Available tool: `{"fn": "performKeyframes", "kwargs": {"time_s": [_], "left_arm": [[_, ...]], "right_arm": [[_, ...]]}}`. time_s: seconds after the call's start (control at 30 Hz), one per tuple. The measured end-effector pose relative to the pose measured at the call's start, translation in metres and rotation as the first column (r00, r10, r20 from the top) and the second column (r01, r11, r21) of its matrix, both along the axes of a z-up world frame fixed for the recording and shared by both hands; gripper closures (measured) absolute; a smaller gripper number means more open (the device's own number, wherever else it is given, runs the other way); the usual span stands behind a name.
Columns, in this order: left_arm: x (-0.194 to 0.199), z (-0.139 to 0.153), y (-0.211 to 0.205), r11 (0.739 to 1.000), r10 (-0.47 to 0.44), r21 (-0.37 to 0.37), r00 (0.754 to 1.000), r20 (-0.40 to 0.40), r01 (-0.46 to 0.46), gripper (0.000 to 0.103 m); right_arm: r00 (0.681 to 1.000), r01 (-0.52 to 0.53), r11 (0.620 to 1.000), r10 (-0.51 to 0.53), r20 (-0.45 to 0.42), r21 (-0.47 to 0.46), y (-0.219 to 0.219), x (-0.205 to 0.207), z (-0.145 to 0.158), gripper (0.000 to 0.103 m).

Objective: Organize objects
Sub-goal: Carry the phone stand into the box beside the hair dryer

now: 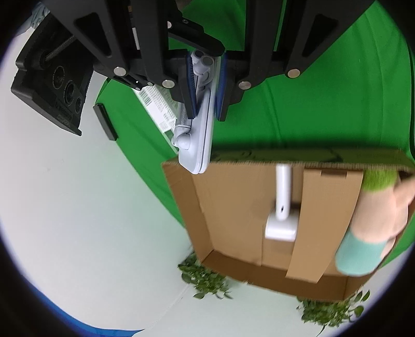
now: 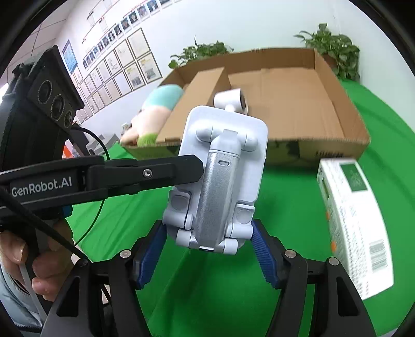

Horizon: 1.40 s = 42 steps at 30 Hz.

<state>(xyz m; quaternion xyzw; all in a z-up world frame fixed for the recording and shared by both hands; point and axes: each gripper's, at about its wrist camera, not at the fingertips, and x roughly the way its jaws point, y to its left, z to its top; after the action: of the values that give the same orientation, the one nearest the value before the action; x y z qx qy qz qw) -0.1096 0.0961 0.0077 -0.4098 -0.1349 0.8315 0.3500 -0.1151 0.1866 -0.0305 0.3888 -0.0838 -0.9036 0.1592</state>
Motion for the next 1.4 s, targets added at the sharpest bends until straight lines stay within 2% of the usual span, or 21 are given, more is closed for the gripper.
{"fn": "performKeyframes", "kwargs": {"time_s": [0.4,0.7,0.93,1.03,1.17,1.4], "left_arm": [[-0.03,0.061,0.007,0.999,-0.028,0.03,0.991,-0.132,0.032,0.089],[-0.061,0.085,0.017,0.998,-0.041,0.04,0.985,-0.165,0.048,0.089],[-0.086,0.081,0.022,0.998,-0.019,0.052,0.99,-0.141,0.026,0.089],[-0.099,0.075,0.024,0.999,-0.014,0.033,0.994,-0.111,0.018,0.089],[-0.116,0.058,0.027,1.0,-0.004,0.01,0.999,-0.05,0.004,0.089],[-0.142,0.02,0.036,0.999,0.013,-0.03,0.999,0.053,-0.011,0.09]], "right_arm": [[0.99,0.026,0.999,-0.02,-0.136,0.038,0.0,-0.033,0.06,0.039],[0.982,0.054,0.998,-0.045,-0.181,0.042,0.01,-0.067,0.093,0.039],[0.987,0.049,0.998,-0.043,-0.154,0.035,0.018,-0.101,0.102,0.039],[0.991,0.037,0.999,-0.033,-0.128,0.028,0.023,-0.119,0.097,0.039],[0.998,0.012,1.0,-0.013,-0.068,-0.012,0.031,-0.144,0.083,0.039],[0.999,0.003,0.998,0.0,0.048,-0.062,0.043,-0.179,0.04,0.039]]}}
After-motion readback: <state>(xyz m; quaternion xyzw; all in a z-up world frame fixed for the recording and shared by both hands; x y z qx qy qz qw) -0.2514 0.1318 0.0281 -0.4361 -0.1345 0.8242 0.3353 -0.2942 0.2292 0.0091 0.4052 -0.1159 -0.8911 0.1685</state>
